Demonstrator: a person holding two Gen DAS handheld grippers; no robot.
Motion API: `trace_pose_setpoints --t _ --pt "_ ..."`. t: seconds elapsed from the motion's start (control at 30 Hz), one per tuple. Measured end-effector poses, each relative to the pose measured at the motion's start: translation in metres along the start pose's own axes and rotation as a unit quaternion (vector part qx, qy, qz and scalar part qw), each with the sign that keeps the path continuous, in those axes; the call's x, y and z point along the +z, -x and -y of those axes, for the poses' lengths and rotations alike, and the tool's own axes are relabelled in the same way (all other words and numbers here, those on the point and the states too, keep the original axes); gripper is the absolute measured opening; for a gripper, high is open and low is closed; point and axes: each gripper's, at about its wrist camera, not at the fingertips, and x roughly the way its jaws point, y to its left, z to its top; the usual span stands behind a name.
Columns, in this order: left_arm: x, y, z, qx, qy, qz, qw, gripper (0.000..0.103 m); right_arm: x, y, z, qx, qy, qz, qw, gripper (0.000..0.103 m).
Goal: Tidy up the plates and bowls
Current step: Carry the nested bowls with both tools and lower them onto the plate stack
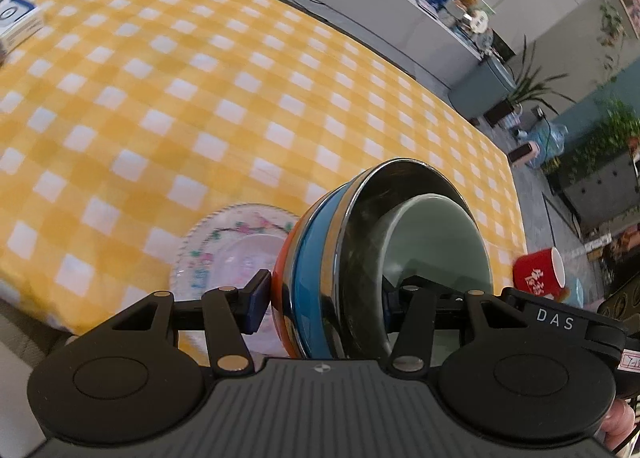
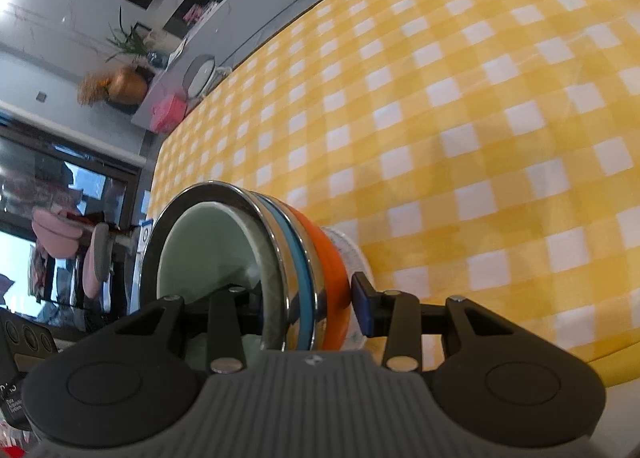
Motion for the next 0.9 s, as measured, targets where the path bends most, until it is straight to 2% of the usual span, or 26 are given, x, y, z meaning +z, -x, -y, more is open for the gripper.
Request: trace_pose_setpoints --t 0.2,0.43,0.9 --pt "0.006 -0.003 -0.026 0.003 0.029 -0.004 0.9996 0.058 -0.001 -0.024 -0.02 -0.007 0.013 -0.019 1.0 0.039" --pt "0.006 -0.012 -0.042 0.01 0.044 -0.02 0.9988 0.058 -0.003 -0.046 -0.02 -0.016 0.012 -0.049 0.999 0.039" --pt "0.004 -0.029 -0.05 0.01 0.049 -0.034 0.9981 0.058 -0.003 -0.054 -0.008 -0.028 0.007 -0.056 0.998 0.039"
